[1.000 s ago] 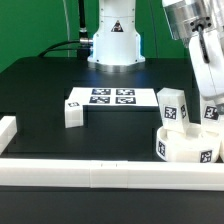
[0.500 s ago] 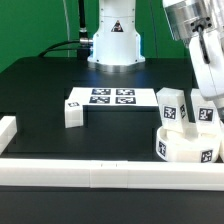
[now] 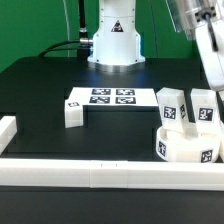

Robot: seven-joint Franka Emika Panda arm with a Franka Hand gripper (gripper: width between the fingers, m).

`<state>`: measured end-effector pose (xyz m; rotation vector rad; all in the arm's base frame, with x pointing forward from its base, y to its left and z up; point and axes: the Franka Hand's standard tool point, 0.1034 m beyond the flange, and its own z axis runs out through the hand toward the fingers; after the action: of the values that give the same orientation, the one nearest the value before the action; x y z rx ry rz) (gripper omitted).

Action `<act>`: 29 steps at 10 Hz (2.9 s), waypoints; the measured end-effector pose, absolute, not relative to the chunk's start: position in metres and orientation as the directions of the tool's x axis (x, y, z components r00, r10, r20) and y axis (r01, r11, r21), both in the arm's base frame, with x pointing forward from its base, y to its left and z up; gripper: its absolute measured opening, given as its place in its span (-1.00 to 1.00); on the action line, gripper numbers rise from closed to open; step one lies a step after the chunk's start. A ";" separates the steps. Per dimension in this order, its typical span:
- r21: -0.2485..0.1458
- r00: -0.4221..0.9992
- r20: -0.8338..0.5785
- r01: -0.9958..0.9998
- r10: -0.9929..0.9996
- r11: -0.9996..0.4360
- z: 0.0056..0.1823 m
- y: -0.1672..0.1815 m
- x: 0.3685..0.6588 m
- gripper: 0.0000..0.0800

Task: Assemble stool

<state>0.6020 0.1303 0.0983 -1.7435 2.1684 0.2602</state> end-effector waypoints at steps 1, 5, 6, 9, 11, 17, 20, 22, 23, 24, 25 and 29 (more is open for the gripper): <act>-0.091 -0.163 -0.377 -0.973 -0.912 0.211 0.105 0.129 0.605 0.62; -0.143 -0.006 -0.358 -0.988 -0.934 0.061 0.102 0.131 0.603 0.62; -0.149 0.184 -0.341 -0.979 -0.922 -0.140 0.103 0.134 0.599 0.62; -0.217 0.507 -0.294 -0.861 -0.811 -0.460 0.111 0.136 0.603 0.62; -0.254 0.618 -0.260 -0.785 -0.742 -0.565 0.111 0.136 0.604 0.62; -0.314 0.940 -0.102 -0.340 -0.325 -0.886 0.120 0.138 0.605 0.62; -0.328 0.998 -0.014 -0.066 -0.065 -0.942 0.117 0.136 0.604 0.62; -0.327 0.998 0.029 0.066 0.059 -0.943 0.117 0.135 0.604 0.62; -0.323 0.991 0.052 0.137 0.127 -0.936 0.117 0.135 0.604 0.62; -0.279 0.953 0.098 0.303 0.287 -0.911 0.117 0.133 0.604 0.62; -0.249 0.909 0.129 0.416 0.396 -0.875 0.116 0.130 0.606 0.62; -0.159 0.688 0.197 0.726 0.699 -0.669 0.110 0.117 0.604 0.62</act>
Offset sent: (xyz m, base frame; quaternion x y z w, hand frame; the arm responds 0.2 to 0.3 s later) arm 0.0000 0.0000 0.0000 0.0000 0.0000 -0.0650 0.9979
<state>0.6044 0.1168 0.1098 -2.6750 -1.1460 -0.1756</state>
